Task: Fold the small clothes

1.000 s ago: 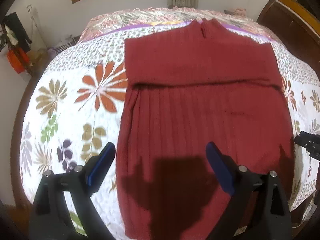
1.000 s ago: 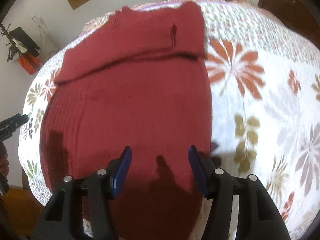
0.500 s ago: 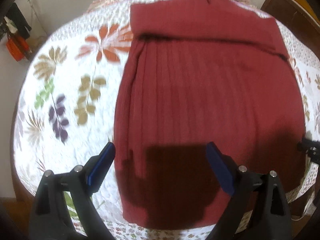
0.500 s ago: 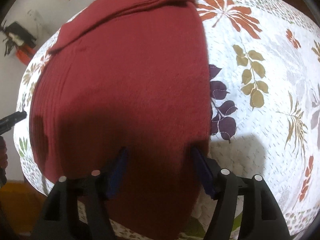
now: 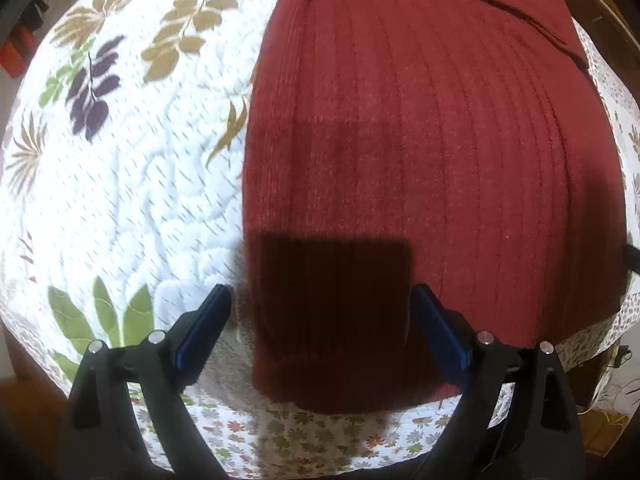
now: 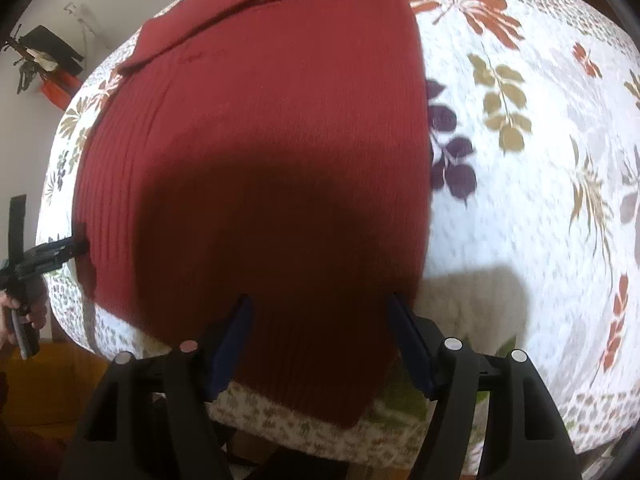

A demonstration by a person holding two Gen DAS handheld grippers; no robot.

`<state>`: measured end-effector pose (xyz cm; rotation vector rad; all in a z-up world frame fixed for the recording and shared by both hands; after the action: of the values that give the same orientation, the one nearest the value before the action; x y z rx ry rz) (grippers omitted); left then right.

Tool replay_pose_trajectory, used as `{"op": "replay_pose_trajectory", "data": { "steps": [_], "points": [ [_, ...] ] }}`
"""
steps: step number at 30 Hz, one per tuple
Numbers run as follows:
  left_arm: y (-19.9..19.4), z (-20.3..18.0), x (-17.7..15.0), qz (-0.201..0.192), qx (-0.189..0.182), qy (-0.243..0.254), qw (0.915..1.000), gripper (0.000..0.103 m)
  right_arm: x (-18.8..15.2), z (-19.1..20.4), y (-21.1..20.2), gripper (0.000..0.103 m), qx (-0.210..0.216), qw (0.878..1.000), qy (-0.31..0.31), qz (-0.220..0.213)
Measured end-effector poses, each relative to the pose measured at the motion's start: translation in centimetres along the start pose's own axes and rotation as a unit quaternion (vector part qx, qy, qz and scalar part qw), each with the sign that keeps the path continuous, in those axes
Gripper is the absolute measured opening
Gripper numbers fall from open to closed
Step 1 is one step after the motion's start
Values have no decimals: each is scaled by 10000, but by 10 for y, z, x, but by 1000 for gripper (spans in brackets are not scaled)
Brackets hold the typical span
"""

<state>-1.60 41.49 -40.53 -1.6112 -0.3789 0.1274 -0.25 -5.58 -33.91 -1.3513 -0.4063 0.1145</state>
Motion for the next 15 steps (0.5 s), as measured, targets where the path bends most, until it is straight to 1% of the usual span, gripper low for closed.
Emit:
{"op": "replay_pose_trajectory", "data": {
  "steps": [4, 8, 12, 15],
  "points": [
    [6, 2, -1, 41, -4, -14, 10000, 91, -8, -4, 0, 67, -20, 9997, 222, 50],
    [6, -2, -10, 76, -31, 22, 10000, 91, -24, -19, -12, 68, -122, 9983, 556, 76],
    [9, 2, -17, 165, -118, -53, 9998, 91, -30, -28, -4, 69, 136, 9953, 957, 100],
    [12, -2, -17, 200, -147, -62, 9997, 91, -26, -29, 5, 70, 144, 9955, 932, 108]
  ]
}}
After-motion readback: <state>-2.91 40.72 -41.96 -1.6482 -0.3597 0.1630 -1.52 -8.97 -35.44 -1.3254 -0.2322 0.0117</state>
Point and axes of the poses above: each gripper's, at about its wrist camera, not at the fingertips, and y roughly the way its jaws point, z to its left, x to its top, the point moved 10 cm from there along y, roughly the way its jaws point, and after that the axes turned 13 degrees about -y, right-handed, at the moved point
